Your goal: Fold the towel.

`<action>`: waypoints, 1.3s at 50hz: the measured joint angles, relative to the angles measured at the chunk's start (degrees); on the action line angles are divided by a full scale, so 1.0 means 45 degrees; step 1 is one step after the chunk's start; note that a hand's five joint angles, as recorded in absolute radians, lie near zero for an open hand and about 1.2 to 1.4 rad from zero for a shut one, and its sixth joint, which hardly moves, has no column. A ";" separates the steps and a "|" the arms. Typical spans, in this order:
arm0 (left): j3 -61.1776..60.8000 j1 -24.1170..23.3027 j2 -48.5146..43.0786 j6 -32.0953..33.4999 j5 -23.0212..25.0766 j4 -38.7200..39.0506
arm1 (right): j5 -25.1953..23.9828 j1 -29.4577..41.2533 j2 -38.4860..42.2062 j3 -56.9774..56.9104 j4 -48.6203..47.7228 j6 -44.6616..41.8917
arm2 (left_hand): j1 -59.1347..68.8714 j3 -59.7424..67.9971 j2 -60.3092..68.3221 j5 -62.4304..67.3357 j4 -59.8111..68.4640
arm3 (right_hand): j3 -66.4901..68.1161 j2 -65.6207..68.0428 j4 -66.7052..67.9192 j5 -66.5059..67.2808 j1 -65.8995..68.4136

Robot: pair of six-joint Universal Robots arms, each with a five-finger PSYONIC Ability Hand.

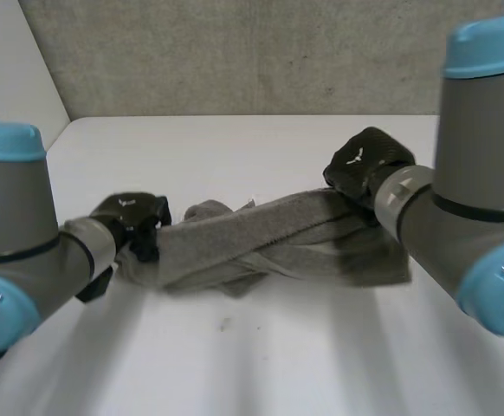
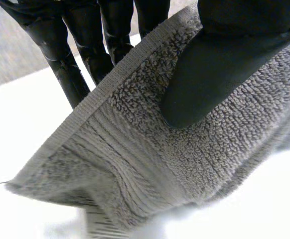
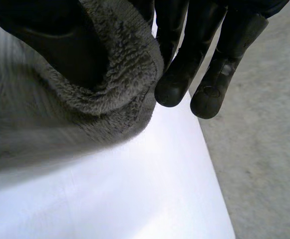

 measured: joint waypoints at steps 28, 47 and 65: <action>0.4762 0.0160 -0.1519 0.0465 -0.0675 0.9390 | -0.1662 -0.0749 0.2273 -0.4012 -0.7307 0.2413 | 0.0164 0.0010 0.0033 0.0112 0.0005 | 0.0117 0.0041 0.0137 0.0160 0.0125; -0.2025 0.0110 -0.2770 0.0590 -0.0632 0.8194 | -0.2553 -0.0865 0.3085 0.2551 -0.5865 0.1984 | 0.0170 0.0016 0.0038 0.0113 0.0009 | 0.0117 0.0041 0.0136 0.0161 0.0128; -0.4005 0.0207 -0.0833 0.0624 -0.0793 0.7448 | -0.2626 -0.2333 -0.0368 0.6722 -0.6979 0.3976 | -0.8542 -0.9126 -0.9140 -0.8815 -0.9155 | 0.0118 0.0041 0.0136 0.0218 0.0127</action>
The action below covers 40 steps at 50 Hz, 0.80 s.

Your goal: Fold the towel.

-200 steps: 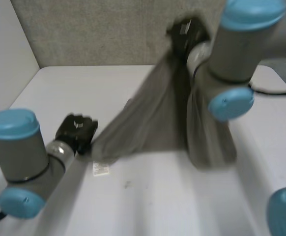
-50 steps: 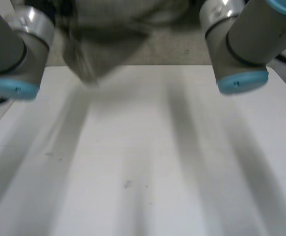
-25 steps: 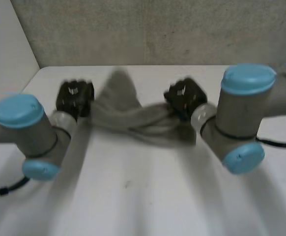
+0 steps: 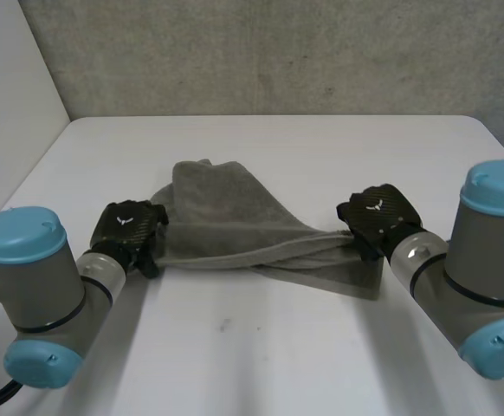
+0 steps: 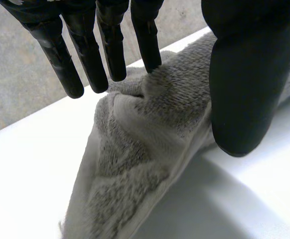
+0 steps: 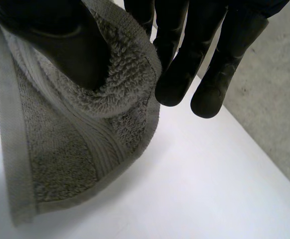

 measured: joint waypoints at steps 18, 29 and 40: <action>-0.1604 0.0002 0.1320 -0.0122 -0.0977 0.0081 | -0.0037 -0.0402 0.0145 0.1504 -0.1359 0.0639 | 0.0390 0.0428 0.0460 0.0502 0.0430 | -0.0001 0.0000 0.0001 0.0001 0.0001; -0.2124 -0.0192 0.2367 -0.0081 -0.1015 -0.0033 | -0.0025 -0.0383 0.0418 0.1492 -0.1414 0.0529 | 0.1350 0.1374 0.1403 0.1421 0.1372 | 0.0000 0.0000 0.0001 0.0002 0.0002; -0.1878 -0.0240 0.1351 0.0015 -0.0926 -0.0583 | -0.0015 -0.0392 0.0584 0.1485 -0.1447 0.0469 | 0.1313 0.1341 0.1350 0.1350 0.1345 | -0.0001 0.0000 0.0001 0.0002 0.0002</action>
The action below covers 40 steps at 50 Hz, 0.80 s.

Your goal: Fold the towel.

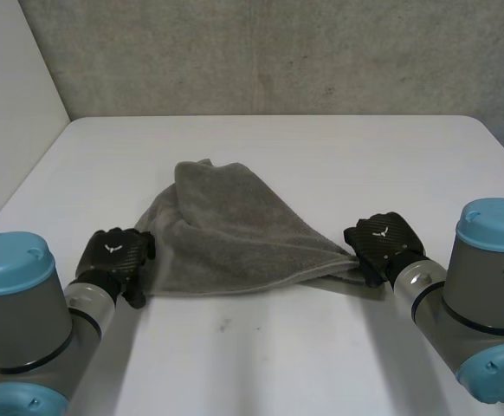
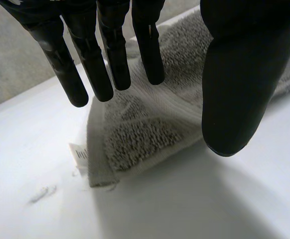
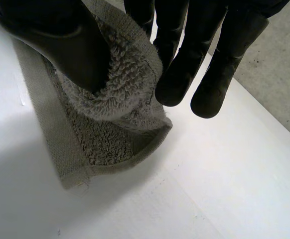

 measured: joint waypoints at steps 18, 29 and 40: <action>0.1090 0.0043 -0.1438 -0.0011 0.0015 0.0132 | -0.0011 0.0064 0.0163 0.0002 0.0003 0.0000 | 0.0022 0.0019 0.0016 0.0062 0.0022 | 0.0001 0.0000 0.0000 0.0001 0.0000; 0.1896 0.0040 -0.2190 -0.0003 0.0018 0.0124 | -0.0007 0.0076 0.0190 -0.0016 -0.0024 -0.0008 | 0.2413 0.2408 0.2425 0.2279 0.2414 | 0.0001 0.0000 -0.0001 0.0001 0.0000; 0.2544 0.0040 -0.2571 -0.0003 0.0184 0.0154 | 0.0018 0.0076 0.0190 -0.0029 -0.0164 -0.0011 | 0.7172 0.7376 0.7399 0.7214 0.7360 | 0.0001 0.0000 0.0000 0.0001 0.0000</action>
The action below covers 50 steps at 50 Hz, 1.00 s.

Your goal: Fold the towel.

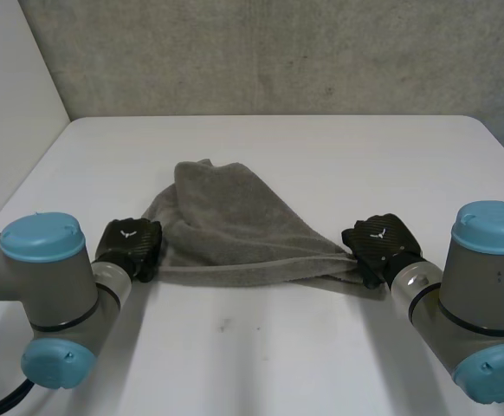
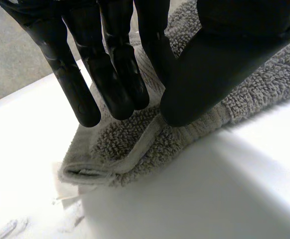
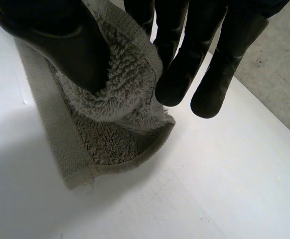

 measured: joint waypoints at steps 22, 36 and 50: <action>-0.0935 0.0057 0.0932 -0.0019 0.0082 -0.0061 | 0.0010 -0.0001 -0.0027 0.0027 -0.0107 0.0000 | -0.2750 -0.2910 -0.2935 -0.2713 -0.2906 | 0.0000 0.0000 0.0000 0.0000 0.0001; -0.1657 0.0092 0.1525 0.0390 0.0106 -0.0460 | 0.0024 -0.0001 -0.0002 0.0031 -0.0106 -0.0009 | -0.4960 -0.5214 -0.5239 -0.5015 -0.5218 | 0.0000 0.0000 0.0000 0.0000 0.0001; -0.1598 0.0117 0.1353 0.0576 0.0104 -0.0395 | 0.0030 -0.0001 0.0023 0.0031 -0.0106 -0.0031 | -0.5733 -0.6000 -0.6032 -0.5815 -0.6002 | 0.0000 0.0000 0.0000 0.0000 0.0001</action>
